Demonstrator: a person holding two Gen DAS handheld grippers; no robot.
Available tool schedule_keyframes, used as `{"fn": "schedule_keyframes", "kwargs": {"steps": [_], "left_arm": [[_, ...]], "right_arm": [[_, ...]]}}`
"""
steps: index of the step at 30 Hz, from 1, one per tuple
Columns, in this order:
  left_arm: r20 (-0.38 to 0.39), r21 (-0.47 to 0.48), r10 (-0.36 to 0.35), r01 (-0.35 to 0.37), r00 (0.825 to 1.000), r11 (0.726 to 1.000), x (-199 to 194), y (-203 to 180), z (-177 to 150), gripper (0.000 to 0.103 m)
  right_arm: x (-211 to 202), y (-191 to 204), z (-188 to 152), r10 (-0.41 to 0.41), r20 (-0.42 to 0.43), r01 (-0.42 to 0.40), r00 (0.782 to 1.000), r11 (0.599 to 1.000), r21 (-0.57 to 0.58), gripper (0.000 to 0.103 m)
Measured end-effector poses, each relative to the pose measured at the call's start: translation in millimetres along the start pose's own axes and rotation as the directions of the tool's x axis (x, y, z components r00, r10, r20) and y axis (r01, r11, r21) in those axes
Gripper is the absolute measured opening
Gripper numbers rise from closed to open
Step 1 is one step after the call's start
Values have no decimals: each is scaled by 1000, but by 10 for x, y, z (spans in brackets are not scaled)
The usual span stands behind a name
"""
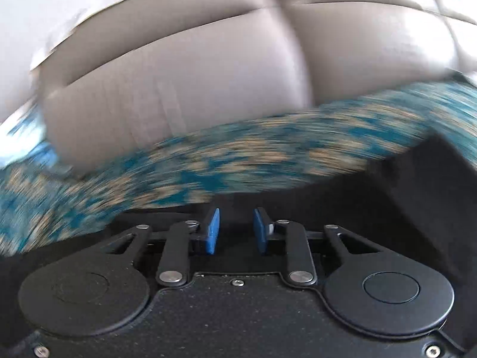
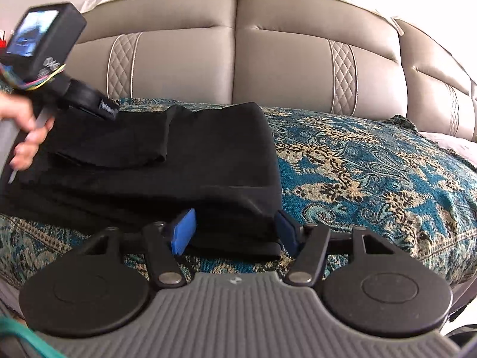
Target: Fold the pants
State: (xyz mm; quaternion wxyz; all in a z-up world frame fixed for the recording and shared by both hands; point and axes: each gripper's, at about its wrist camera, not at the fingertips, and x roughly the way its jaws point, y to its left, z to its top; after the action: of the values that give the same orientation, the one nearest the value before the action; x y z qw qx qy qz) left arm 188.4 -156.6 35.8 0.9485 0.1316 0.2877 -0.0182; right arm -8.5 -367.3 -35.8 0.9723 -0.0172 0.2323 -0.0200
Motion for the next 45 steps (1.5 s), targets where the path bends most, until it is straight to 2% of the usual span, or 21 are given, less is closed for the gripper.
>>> {"fn": "schedule_keyframes", "kwargs": {"steps": [1,2,4,7,11,13,14,16,17,18,19,21,23,27,30,32,35,37,41,43,45], "left_arm": [[-20,-50,21,-22,1000,999,30,104,51,21],[-16,-93,-14,12,1000,996,3,201,86,21],[28,-112,-179,181,983,977,-192,319,89,28],[51,52,-296,293,954,955,-549,159,-13,45],[20,240,-414,398,910,885,-894,-334,-241,61],[-6,268,-403,390,915,881,-859,-580,-318,83],[2,274,-371,356,929,893,-826,-696,-352,88],[9,274,-283,270,959,923,-688,-887,-380,86],[4,265,-265,254,964,930,-635,-930,-379,84],[21,233,-269,257,963,938,-584,-914,-359,71],[25,197,-270,260,962,945,-528,-881,-325,48],[-4,141,-255,253,967,957,-436,-772,-226,29],[3,103,-205,204,979,974,-336,-627,-132,27],[28,59,-23,21,999,998,-24,-273,53,25],[11,-3,153,-153,988,988,176,97,162,26],[-12,-74,207,-208,978,975,206,350,212,26],[4,-176,82,-80,997,981,4,633,180,30],[34,-167,-23,28,999,986,-170,625,134,30],[78,4,-256,256,964,967,-472,319,-41,35],[62,73,-309,305,949,950,-451,130,-113,35],[17,102,-306,303,952,948,-293,6,-171,35]], "right_arm": [[-3,-5,-3,3,2,-3,1000,1000,2,72],[-3,-8,-5,4,4,-4,1000,1000,2,72],[-6,-6,-11,3,8,-4,1000,1000,2,73],[1,9,-17,0,12,0,1000,1000,-2,74],[4,31,-11,-6,9,6,1000,1000,2,73],[2,35,-13,-5,9,5,1000,1000,2,65],[2,31,-11,-2,9,2,1000,1000,1,65],[-2,31,-15,0,11,0,1000,1000,0,63],[-4,24,-16,-1,12,1,1000,1000,-1,62],[-7,21,-19,-4,13,4,1000,1000,-1,60],[-10,19,-19,-4,14,4,1000,1000,0,60],[-14,5,-19,-2,15,1,1000,1000,6,59],[-14,2,-21,-1,17,1,1000,1000,8,59],[-15,4,-21,1,21,-1,1000,1000,16,61],[-17,-9,-10,9,23,-10,1000,999,37,64],[-17,-5,-9,8,27,-9,1000,999,43,67],[-25,18,-13,2,37,-4,999,999,42,71],[-24,44,-13,0,43,-1,999,999,32,74],[-2,106,-5,-25,53,25,998,1000,1,78],[13,172,-5,-50,62,53,997,997,-48,79],[4,267,-23,-75,75,83,994,991,-110,79]]}}
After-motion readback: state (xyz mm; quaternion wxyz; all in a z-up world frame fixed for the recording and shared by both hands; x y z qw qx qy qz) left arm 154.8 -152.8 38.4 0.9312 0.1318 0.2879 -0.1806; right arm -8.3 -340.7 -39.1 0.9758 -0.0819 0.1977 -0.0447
